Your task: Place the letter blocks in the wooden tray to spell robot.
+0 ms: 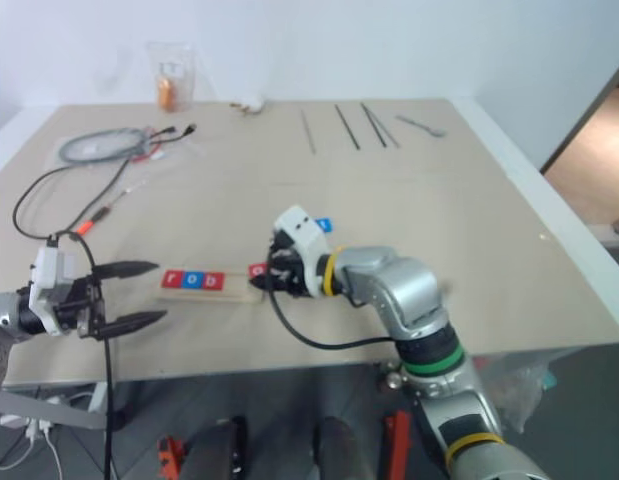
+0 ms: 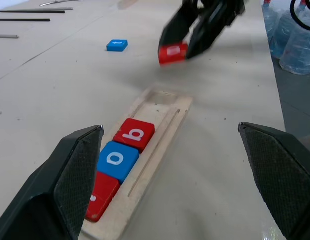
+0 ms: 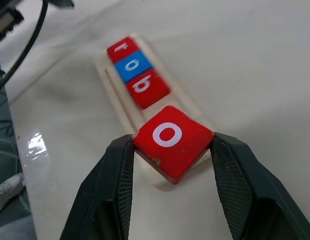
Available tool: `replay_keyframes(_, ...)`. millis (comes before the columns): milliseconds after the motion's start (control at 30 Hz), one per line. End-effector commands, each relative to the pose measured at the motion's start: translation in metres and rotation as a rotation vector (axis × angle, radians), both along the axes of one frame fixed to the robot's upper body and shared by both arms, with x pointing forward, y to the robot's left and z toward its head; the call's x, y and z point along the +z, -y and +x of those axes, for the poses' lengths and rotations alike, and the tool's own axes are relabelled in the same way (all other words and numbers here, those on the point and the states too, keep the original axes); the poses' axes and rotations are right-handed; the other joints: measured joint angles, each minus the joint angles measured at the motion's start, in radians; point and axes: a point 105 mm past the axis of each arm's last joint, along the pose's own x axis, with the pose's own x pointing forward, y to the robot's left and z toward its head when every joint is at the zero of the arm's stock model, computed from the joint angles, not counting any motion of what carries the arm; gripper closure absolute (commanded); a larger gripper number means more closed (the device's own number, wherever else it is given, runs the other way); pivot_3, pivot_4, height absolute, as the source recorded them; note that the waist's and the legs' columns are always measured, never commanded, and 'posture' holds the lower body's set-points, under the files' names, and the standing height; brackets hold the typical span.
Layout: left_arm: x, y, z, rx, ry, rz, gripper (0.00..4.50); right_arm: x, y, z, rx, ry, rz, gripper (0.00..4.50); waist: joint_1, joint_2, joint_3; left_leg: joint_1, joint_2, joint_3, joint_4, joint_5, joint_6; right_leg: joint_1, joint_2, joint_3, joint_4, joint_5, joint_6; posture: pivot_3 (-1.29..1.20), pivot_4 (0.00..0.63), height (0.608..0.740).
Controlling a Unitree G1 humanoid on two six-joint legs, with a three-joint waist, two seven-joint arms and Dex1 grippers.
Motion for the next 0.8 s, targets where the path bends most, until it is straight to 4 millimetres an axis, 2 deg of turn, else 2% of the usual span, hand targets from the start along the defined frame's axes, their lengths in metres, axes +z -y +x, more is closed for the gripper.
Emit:
replay_keyframes(33,0.01,0.008,0.003,-0.031,0.036,-0.009,0.0,0.016,-0.01,-0.003,0.039,0.065,0.008,2.77,0.0,0.0,0.0,0.0,0.0,0.0,0.0,0.0,0.0,0.0,0.0,0.0,0.0,0.0,0.0,0.0,0.15,0.74)
replay_keyframes(400,0.008,0.007,0.008,-0.048,0.038,0.019,0.0,0.01,-0.034,0.021,-0.068,0.07,-0.035,2.77,-0.002,0.0,0.0,0.0,0.001,0.0,0.0,0.0,0.0,-0.001,0.002,0.0,0.0,0.0,0.0,0.0,0.15,0.74)
replay_keyframes(667,0.001,-0.005,0.008,-0.025,0.036,0.04,0.0,0.016,-0.057,0.017,-0.046,0.057,-0.043,2.77,-0.002,0.0,0.0,-0.001,0.003,0.0,-0.001,0.0,0.0,-0.001,0.003,-0.001,0.0,0.0,-0.001,0.0,0.15,0.74)
replay_keyframes(800,0.001,-0.003,0.009,-0.025,0.041,0.037,0.0,0.014,-0.058,0.014,-0.013,0.052,-0.06,2.77,-0.002,0.0,0.0,-0.001,0.004,0.0,-0.001,0.0,0.0,-0.001,0.003,-0.002,0.0,0.0,-0.001,0.0,0.15,0.74)
